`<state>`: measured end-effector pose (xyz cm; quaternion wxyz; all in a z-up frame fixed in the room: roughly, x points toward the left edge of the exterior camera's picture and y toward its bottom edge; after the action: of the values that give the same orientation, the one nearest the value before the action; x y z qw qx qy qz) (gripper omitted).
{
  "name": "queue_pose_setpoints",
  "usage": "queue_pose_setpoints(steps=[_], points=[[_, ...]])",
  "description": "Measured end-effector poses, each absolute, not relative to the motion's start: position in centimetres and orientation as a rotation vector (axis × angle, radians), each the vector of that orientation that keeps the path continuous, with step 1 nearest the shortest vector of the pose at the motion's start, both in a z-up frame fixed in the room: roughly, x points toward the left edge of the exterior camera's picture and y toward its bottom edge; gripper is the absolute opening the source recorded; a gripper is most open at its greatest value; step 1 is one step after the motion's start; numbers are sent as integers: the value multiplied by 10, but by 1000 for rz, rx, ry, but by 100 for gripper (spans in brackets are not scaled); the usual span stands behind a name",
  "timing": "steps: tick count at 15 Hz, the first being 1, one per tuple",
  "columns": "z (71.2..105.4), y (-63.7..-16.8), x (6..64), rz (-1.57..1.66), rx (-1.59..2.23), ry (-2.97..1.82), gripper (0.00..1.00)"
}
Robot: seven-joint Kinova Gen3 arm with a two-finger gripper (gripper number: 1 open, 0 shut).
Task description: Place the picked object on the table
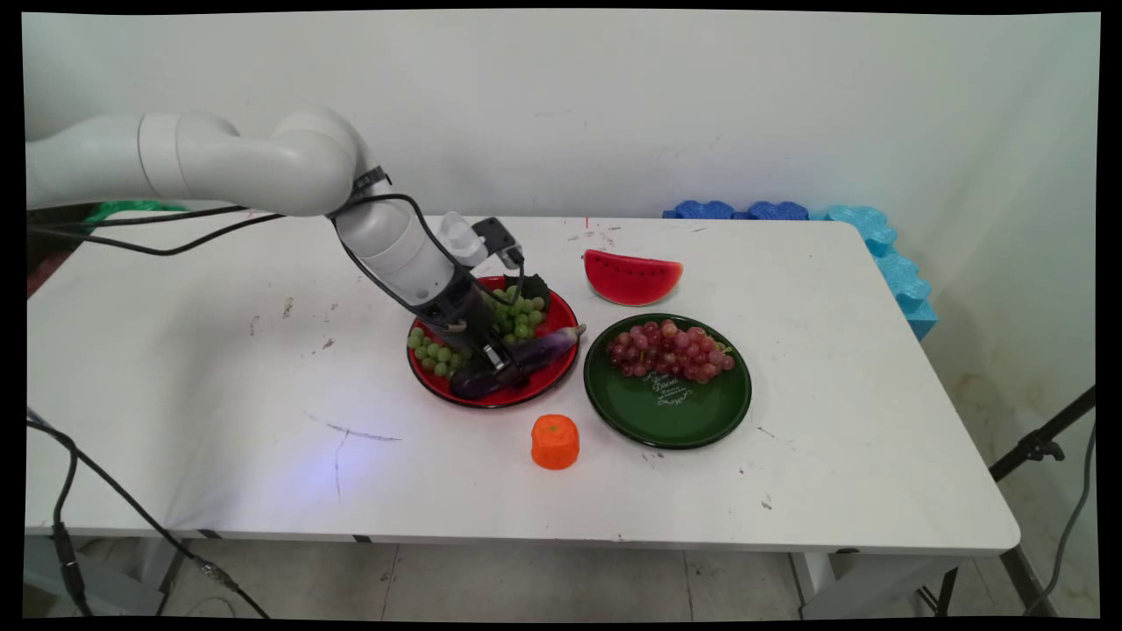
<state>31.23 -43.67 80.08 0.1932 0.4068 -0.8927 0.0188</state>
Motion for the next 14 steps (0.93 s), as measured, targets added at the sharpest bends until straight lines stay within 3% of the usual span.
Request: queue_pose_setpoints(steps=[6, 14], points=[[815, -447, 310, 80, 1094, -2504, 0], [900, -441, 298, 97, 979, -2482, 0]])
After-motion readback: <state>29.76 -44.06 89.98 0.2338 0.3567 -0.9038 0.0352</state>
